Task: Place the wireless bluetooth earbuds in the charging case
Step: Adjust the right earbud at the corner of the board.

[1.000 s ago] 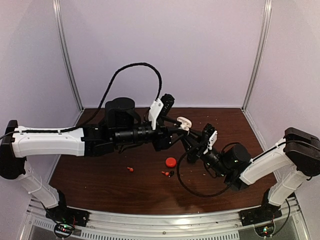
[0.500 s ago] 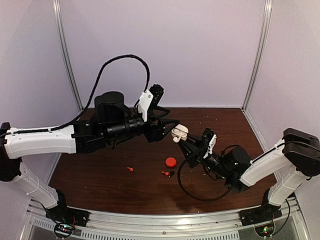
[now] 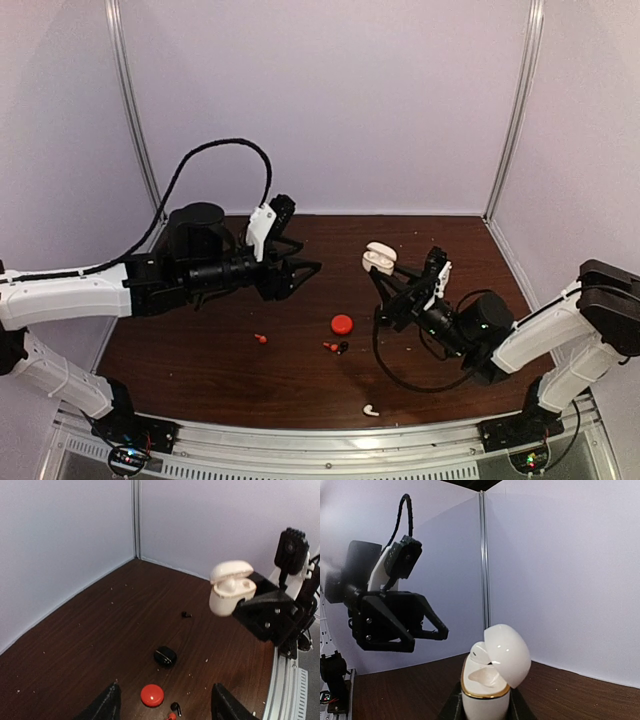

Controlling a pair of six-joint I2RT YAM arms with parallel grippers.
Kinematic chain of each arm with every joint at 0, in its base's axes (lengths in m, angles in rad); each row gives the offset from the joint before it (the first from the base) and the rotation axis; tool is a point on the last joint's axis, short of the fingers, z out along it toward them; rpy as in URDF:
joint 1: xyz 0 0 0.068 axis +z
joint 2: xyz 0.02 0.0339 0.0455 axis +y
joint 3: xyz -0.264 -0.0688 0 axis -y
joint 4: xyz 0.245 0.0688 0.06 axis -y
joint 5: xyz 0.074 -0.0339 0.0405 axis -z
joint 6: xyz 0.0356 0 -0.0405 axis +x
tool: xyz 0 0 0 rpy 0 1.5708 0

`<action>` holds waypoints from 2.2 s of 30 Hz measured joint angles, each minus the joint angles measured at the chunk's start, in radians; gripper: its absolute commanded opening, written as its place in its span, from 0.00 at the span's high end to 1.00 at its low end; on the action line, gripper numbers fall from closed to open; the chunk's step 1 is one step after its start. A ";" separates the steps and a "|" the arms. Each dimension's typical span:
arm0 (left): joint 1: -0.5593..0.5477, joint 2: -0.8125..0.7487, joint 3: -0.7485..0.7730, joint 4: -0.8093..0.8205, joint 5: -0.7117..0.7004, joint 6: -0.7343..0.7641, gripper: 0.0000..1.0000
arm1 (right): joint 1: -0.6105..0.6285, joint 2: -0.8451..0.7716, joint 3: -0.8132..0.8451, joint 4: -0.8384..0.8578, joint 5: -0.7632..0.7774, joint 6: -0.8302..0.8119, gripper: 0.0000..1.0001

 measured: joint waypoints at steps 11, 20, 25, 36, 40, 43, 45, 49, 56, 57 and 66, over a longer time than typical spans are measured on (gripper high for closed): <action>-0.103 0.048 -0.177 -0.156 0.192 0.089 0.50 | -0.115 -0.251 -0.097 -0.216 0.050 0.133 1.00; -0.206 0.357 -0.118 -0.076 0.257 0.225 0.54 | -0.182 -0.458 -0.137 -0.425 0.067 0.169 1.00; -0.253 0.435 -0.114 0.000 0.285 0.265 0.54 | -0.193 -0.530 -0.169 -0.484 0.078 0.175 1.00; -0.283 0.631 -0.025 0.127 0.339 0.399 0.55 | -0.196 -0.623 -0.201 -0.560 0.093 0.178 1.00; -0.286 0.647 -0.025 0.146 0.353 0.425 0.55 | -0.197 -0.656 -0.206 -0.573 0.101 0.177 1.00; -0.288 0.653 -0.024 0.163 0.361 0.443 0.55 | -0.197 -0.661 -0.208 -0.583 0.104 0.177 1.00; -0.288 0.658 -0.022 0.165 0.365 0.456 0.56 | -0.197 -0.661 -0.208 -0.586 0.105 0.177 1.00; -0.288 0.682 0.006 0.162 0.375 0.483 0.58 | -0.197 -0.660 -0.208 -0.592 0.105 0.177 1.00; -0.286 0.719 0.042 0.152 0.364 0.515 0.68 | -0.198 -0.661 -0.208 -0.597 0.106 0.175 1.00; -0.284 0.721 0.042 0.148 0.359 0.518 0.69 | -0.198 -0.661 -0.208 -0.598 0.107 0.175 1.00; -0.250 0.726 0.052 0.114 0.334 0.547 0.84 | -0.198 -0.661 -0.209 -0.598 0.111 0.172 1.00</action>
